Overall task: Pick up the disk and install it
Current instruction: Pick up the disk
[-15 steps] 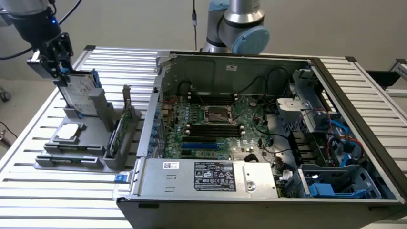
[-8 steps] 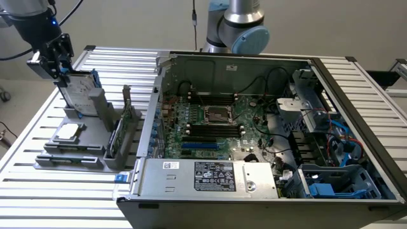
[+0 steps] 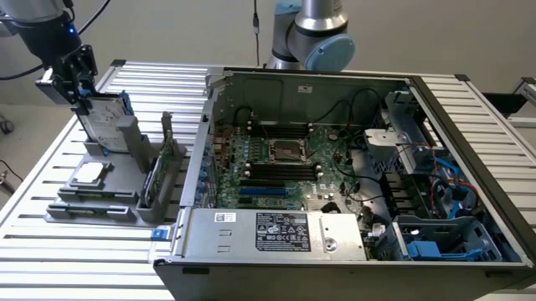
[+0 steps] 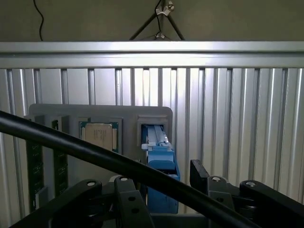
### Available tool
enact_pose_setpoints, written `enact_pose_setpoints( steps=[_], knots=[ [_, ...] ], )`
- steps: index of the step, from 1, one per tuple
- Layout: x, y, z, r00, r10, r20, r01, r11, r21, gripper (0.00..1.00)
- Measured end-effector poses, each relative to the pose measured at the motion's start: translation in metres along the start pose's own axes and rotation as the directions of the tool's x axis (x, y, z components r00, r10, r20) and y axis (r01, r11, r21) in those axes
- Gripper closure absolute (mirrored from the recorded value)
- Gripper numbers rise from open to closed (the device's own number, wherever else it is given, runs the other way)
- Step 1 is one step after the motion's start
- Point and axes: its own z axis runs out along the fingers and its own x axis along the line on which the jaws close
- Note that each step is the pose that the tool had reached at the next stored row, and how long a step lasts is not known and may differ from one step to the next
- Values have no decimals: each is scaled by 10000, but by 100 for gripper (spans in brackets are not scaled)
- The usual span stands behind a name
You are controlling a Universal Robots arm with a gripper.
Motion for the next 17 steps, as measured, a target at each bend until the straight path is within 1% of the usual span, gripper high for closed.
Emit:
enact_pose_setpoints(
  steps=[12,17],
  knots=[
    [-26,0,10,10000,20,-9,-20,10000,-3,46],
    [-30,0,21,10000,37,-30,-37,10000,-8,46]
  ],
)
